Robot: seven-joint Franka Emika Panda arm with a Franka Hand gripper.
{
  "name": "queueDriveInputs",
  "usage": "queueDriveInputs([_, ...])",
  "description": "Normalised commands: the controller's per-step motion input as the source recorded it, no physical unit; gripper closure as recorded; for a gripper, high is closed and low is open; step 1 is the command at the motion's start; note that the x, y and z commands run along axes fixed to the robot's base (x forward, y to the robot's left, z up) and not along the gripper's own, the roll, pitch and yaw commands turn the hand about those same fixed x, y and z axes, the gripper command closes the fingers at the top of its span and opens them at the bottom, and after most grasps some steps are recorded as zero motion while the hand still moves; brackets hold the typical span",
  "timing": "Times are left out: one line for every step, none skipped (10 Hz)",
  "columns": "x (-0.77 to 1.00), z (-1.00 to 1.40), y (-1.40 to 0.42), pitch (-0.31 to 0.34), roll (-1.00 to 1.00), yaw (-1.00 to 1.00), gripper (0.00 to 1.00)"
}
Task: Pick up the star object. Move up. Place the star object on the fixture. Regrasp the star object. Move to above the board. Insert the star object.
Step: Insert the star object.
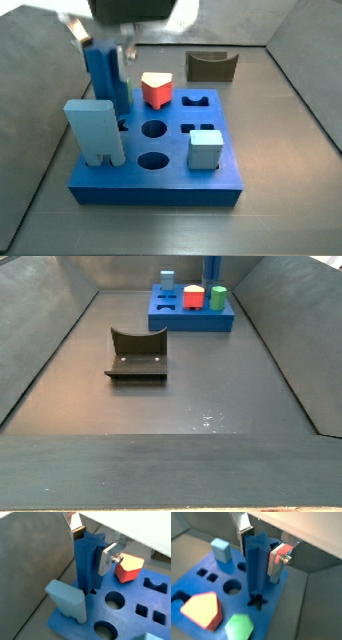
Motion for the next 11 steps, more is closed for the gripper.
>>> queueDriveInputs([0.14, -0.45, 0.52, 0.127, -0.02, -0.22, 1.0])
queueDriveInputs([0.08, -0.58, 0.38, 0.059, -0.1, -0.23, 1.0])
queueDriveInputs([-0.04, -0.5, 0.19, 0.0, -0.24, -0.41, 1.0])
queueDriveInputs([-0.07, -0.35, 0.09, -0.024, -0.29, -0.4, 1.0])
queueDriveInputs([-0.05, -0.24, 0.0, -0.06, -0.33, -0.32, 1.0])
queueDriveInputs([-0.03, -0.1, 0.0, -0.044, -0.28, -0.29, 1.0])
queueDriveInputs([-0.05, -0.07, -0.07, -0.05, -0.26, -0.28, 1.0])
queueDriveInputs([-0.13, -0.07, -0.12, -0.061, -0.23, -0.24, 1.0])
queueDriveInputs([-0.09, -0.17, -0.15, -0.02, -0.13, -0.05, 1.0])
queueDriveInputs([-0.11, -0.17, -0.17, -0.036, -0.12, 0.0, 1.0])
queueDriveInputs([-0.11, -0.15, -0.2, -0.037, -0.11, 0.0, 1.0])
